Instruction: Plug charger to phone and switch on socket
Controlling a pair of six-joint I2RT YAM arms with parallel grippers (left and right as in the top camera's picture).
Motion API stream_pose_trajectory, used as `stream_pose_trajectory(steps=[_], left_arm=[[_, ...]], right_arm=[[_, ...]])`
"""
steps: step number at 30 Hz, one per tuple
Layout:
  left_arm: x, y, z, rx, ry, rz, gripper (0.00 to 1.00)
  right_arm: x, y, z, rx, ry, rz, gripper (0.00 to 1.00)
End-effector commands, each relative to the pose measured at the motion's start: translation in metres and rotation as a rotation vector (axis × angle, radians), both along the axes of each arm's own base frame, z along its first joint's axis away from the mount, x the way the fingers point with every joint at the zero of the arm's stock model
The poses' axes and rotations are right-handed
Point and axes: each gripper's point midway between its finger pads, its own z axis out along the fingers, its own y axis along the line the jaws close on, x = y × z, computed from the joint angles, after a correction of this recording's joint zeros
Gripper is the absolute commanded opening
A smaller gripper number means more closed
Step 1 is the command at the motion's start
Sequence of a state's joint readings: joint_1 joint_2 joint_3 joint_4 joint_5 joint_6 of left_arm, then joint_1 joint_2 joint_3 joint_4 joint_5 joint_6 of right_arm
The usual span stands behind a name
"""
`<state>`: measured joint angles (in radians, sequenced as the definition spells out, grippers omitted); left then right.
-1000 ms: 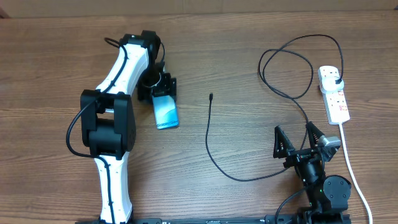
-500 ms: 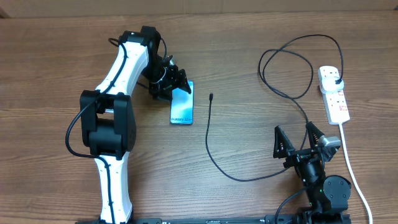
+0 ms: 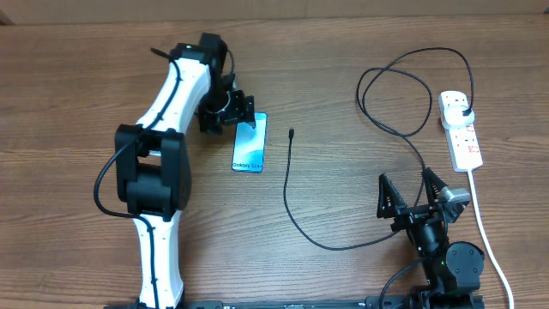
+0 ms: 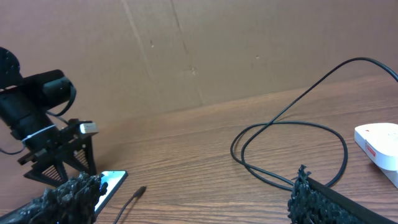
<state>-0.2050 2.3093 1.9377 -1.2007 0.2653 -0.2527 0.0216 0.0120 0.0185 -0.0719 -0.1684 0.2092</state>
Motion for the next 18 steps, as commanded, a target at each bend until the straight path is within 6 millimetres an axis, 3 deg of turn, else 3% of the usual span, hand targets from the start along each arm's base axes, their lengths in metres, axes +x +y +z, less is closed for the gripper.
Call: stream_pose_trajectory(steps=[1,10,18], left_arm=[[0.006,-0.008,-0.001,0.090,-0.067,-0.094,0.94],[0.005,-0.019,-0.009,0.249,-0.116,-0.181,1.00],[0.002,-0.019,-0.019,0.259,-0.095,-0.186,1.00]], right_arm=[[0.000,0.001,-0.002,-0.001,-0.002,0.006,1.00],[0.000,0.001,-0.002,-0.001,-0.002,0.006,1.00],[0.000,0.001,-0.002,-0.001,-0.002,0.006,1.00]])
